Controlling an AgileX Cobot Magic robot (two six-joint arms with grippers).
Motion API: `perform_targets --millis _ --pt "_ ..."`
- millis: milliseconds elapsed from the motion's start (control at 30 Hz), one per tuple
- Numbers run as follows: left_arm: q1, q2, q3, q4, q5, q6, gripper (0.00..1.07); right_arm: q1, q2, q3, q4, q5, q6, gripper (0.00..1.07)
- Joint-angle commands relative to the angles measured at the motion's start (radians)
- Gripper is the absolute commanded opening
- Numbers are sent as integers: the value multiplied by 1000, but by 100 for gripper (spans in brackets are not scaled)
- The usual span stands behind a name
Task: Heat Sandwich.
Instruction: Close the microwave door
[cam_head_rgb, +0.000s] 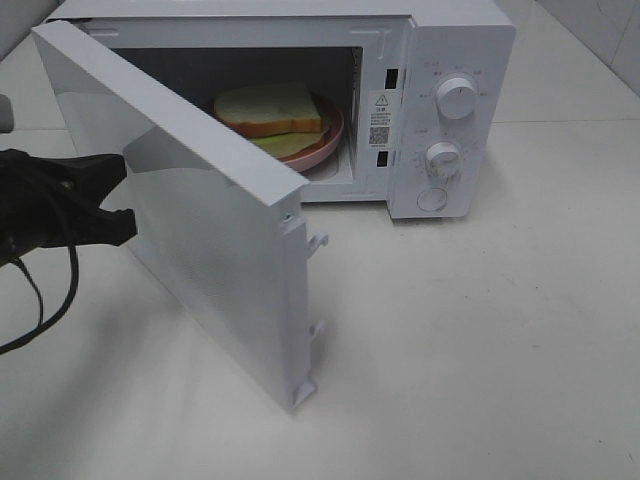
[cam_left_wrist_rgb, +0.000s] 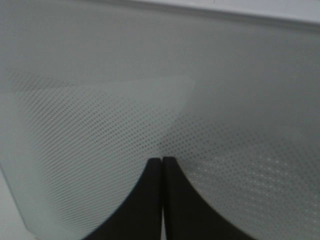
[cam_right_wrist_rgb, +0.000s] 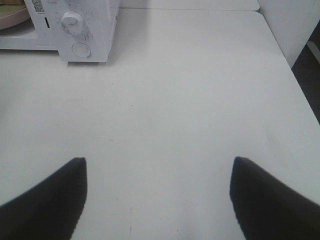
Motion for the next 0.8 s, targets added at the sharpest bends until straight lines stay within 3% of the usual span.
perform_targets --millis 33,300,800 --pt "-73 41 -50 -65 -5 16 0 -7 -26 0 2 -6 -13 76" --pt "-153 104 -138 -128 32 17 0 -7 -26 0 2 -6 -13 76" --pt "-275 244 -405 -207 153 50 0 -7 -26 0 2 -6 -13 76"
